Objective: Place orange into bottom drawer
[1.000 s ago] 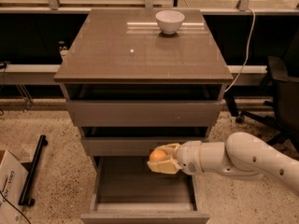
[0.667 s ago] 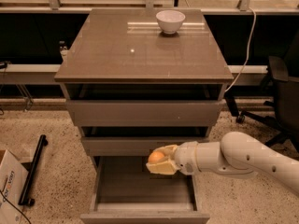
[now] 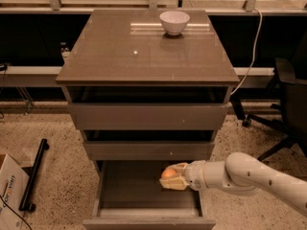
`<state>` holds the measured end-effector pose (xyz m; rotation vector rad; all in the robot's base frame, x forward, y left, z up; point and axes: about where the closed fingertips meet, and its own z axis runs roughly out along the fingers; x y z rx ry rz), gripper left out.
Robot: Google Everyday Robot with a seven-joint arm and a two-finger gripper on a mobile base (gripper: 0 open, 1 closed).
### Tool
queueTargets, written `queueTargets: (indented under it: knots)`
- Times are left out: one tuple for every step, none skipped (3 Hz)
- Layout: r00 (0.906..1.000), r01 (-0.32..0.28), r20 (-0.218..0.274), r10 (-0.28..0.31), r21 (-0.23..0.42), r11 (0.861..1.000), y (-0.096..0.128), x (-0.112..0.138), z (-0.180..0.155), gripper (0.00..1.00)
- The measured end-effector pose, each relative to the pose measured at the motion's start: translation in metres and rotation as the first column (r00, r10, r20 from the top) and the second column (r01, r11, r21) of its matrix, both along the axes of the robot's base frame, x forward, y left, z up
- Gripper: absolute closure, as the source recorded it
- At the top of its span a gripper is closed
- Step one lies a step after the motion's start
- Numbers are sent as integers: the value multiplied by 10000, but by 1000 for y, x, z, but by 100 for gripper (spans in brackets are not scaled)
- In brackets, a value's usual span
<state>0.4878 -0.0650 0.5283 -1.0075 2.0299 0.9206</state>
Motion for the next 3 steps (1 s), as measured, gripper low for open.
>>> queueTargets:
  knots:
    - [9988, 350, -341, -345, 141, 9993, -7, 12, -43, 100]
    - [9985, 365, -427, -356, 205, 9991, -6, 11, -48, 100]
    - [9984, 142, -541, -142, -8, 9999, -2, 12, -50, 100]
